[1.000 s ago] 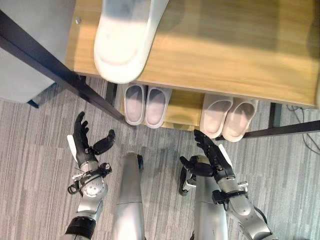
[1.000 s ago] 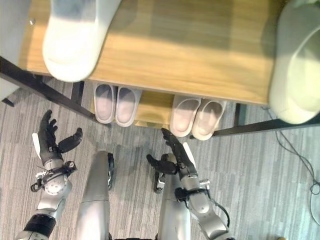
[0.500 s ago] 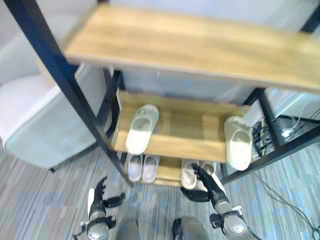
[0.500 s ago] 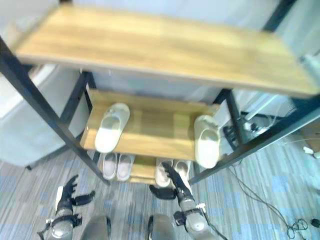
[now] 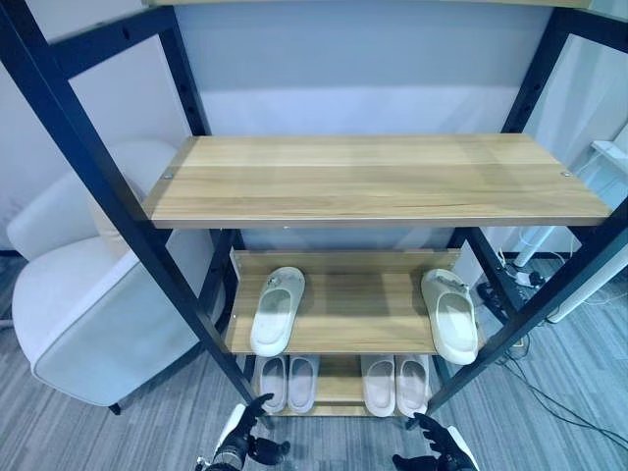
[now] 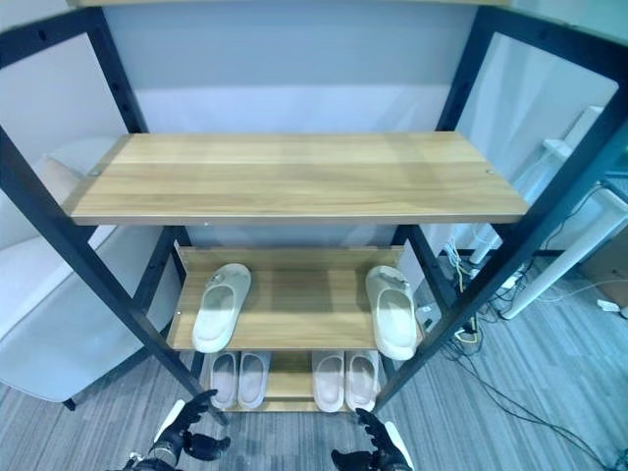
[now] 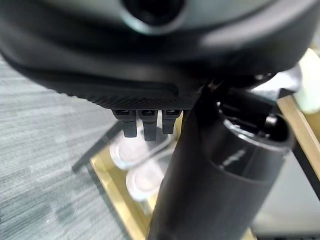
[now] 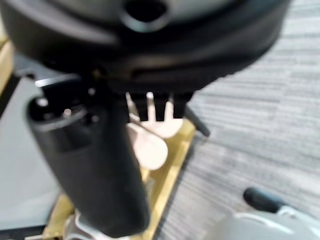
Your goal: Arrange the slippers neatly on the shoe rack.
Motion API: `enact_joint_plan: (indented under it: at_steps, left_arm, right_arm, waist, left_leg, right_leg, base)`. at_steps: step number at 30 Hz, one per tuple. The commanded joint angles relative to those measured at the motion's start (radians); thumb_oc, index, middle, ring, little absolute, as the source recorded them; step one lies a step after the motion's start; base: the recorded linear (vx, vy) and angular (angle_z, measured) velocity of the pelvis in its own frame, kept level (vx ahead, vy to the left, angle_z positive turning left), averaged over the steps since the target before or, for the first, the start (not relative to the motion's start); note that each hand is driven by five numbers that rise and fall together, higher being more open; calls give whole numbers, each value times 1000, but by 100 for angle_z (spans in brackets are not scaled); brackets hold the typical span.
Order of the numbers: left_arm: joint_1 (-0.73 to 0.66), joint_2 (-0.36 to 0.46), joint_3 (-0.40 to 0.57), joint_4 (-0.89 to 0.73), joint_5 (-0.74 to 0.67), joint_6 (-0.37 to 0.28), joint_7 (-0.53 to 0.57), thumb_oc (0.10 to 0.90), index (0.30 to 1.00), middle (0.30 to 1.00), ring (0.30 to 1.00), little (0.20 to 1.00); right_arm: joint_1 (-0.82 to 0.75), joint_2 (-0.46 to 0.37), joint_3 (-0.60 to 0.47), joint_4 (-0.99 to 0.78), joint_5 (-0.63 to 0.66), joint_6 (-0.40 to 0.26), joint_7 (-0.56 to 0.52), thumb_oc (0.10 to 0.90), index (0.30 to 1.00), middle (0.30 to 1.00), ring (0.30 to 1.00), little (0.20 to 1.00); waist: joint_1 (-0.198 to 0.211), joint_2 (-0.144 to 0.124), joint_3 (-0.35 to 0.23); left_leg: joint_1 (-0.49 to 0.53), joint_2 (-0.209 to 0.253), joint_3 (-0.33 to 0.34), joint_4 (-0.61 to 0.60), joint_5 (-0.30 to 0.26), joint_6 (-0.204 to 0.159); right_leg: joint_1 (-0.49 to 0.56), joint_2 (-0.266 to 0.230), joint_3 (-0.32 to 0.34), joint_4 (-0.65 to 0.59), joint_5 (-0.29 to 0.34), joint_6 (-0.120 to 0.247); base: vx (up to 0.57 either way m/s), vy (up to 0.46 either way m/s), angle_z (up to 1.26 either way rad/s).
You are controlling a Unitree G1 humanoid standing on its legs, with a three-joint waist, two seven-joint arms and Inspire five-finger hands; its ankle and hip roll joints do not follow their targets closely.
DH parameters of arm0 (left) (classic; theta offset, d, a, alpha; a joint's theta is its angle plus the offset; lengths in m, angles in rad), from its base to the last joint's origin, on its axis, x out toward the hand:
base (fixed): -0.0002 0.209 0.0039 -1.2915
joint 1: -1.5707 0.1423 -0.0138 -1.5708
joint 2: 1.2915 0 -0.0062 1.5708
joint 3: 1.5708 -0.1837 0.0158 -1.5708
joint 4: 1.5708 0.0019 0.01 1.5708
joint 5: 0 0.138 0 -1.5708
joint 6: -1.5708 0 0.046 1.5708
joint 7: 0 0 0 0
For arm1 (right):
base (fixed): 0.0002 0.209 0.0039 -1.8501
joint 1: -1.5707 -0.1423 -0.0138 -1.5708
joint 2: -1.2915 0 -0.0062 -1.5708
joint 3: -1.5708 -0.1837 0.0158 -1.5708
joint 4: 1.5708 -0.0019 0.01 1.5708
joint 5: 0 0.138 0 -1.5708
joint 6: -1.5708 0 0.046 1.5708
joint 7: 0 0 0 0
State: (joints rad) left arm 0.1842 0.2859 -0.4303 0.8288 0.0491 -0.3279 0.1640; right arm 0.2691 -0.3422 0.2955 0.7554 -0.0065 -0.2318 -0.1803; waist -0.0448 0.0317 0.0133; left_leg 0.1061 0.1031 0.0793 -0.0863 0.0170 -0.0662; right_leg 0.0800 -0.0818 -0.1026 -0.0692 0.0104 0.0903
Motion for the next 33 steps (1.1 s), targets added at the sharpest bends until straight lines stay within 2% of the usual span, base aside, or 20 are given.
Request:
enact_joint_plan:
  at_steps: [1,4,5,7,11,15,20,21,22,23,24,25,26,30,33]
  left_arm:
    - [35,130,38,-248,-51,-79,-93,800,900,900,900,900]
    - [99,188,61,-403,-99,-77,-149,800,900,900,900,900]
    - [150,235,93,-535,-153,-68,-204,800,900,900,900,900]
    - [178,259,115,-596,-188,-60,-232,800,900,900,900,900]
    - [261,367,169,-883,-417,-13,-392,800,900,900,900,900]
    - [235,392,159,-979,-506,18,-443,800,900,900,900,900]
    - [101,378,85,-1026,-481,20,-439,800,900,900,900,900]
    - [0,343,25,-1032,-363,-16,-400,800,900,900,900,900]
    - [-5,339,20,-1027,-358,-18,-396,800,900,900,900,900]
    - [-117,304,-26,-1000,-217,-48,-307,800,900,900,900,900]
    - [-119,303,-28,-998,-216,-49,-306,800,900,900,900,900]
    - [-194,304,-52,-994,-84,-71,-246,800,900,900,900,900]
    - [-341,310,-107,-975,114,-97,-166,800,900,900,900,900]
    - [-452,294,-130,-956,220,-120,-69,800,900,900,900,900]
    - [-592,287,-175,-877,423,-103,70,800,900,900,900,900]
  right_arm:
    - [-39,-16,-56,-44,30,-50,2,800,900,900,900,900]
    - [-33,-30,-66,-41,26,-42,14,800,900,900,900,900]
    - [-31,-44,-75,-55,14,-34,23,800,900,900,900,900]
    - [-30,-50,-77,-55,7,-28,25,800,900,900,900,900]
    - [-56,-72,-62,1,-50,1,21,800,900,900,900,900]
    - [-69,-63,-43,33,-67,11,16,800,900,900,900,900]
    - [-99,-42,-13,77,-77,24,4,800,900,900,900,900]
    - [-109,-26,4,96,-83,23,-2,800,900,900,900,900]
    - [-110,-27,2,97,-83,23,-2,800,900,900,900,900]
    - [-118,-23,9,85,-87,21,-15,800,900,900,900,900]
    - [-118,-24,8,85,-87,21,-15,800,900,900,900,900]
    - [-120,-23,5,74,-87,19,-21,800,900,900,900,900]
    - [-117,-29,-2,46,-80,6,-37,800,900,900,900,900]
    - [-101,-37,-14,21,-81,-2,-59,800,900,900,900,900]
    - [-76,-40,-21,27,-80,-6,-74,800,900,900,900,900]
  waist:
    - [8,-16,22]
    - [10,-9,27]
    - [12,-3,34]
    - [12,0,36]
    - [21,16,46]
    - [19,17,45]
    - [10,17,48]
    - [0,12,45]
    - [1,13,47]
    - [-10,12,47]
    - [-9,13,47]
    - [-19,12,49]
    - [-35,13,50]
    - [-50,18,49]
    - [-71,24,42]
  left_leg:
    - [-2,-39,-3,0,-40,15]
    - [4,-37,-9,-1,-41,13]
    - [1,-35,-10,-1,-31,13]
    - [5,-32,-12,-1,-39,12]
    - [-6,-28,-23,-1,-33,5]
    - [-17,-25,-31,-1,-28,-1]
    - [-40,-24,-42,-1,-16,-8]
    - [-43,-23,-45,-1,-13,-10]
    - [-43,-23,-46,-1,-13,-10]
    - [-45,-23,-52,-1,-10,-12]
    - [-45,-23,-52,-1,-10,-12]
    - [-53,-25,-55,-1,1,-11]
    - [-61,-26,-57,-1,5,-13]
    - [-67,-26,-53,-1,5,-14]
    - [-60,-26,-43,-1,-11,-15]
  right_leg:
    - [2,-4,-13,1,-61,36]
    - [17,0,-10,-9,-64,32]
    - [18,5,-9,-13,-64,27]
    - [24,6,-14,-15,-73,28]
    - [27,15,-22,-18,-82,24]
    - [24,19,-28,-18,-86,22]
    - [15,23,-35,-18,-88,18]
    - [15,24,-38,-18,-92,16]
    - [15,24,-39,-18,-92,16]
    - [14,24,-42,-18,-93,13]
    - [15,24,-42,-18,-93,13]
    - [7,24,-43,-18,-83,11]
    - [1,25,-45,-18,-80,12]
    - [-5,24,-46,-18,-76,12]
    - [-5,23,-35,-18,-84,16]
  base:
    - [-25,-46,2]
    - [11,-34,6]
    - [-9,-38,7]
    - [-6,-19,1]
    - [-18,-45,8]
    - [-14,-47,12]
    - [-19,-55,7]
    - [18,-35,15]
    - [40,-71,20]
    - [22,-36,10]
    - [0,-45,11]
    - [0,0,0]
    - [24,-35,3]
    - [30,-16,11]
    - [34,-6,-7]
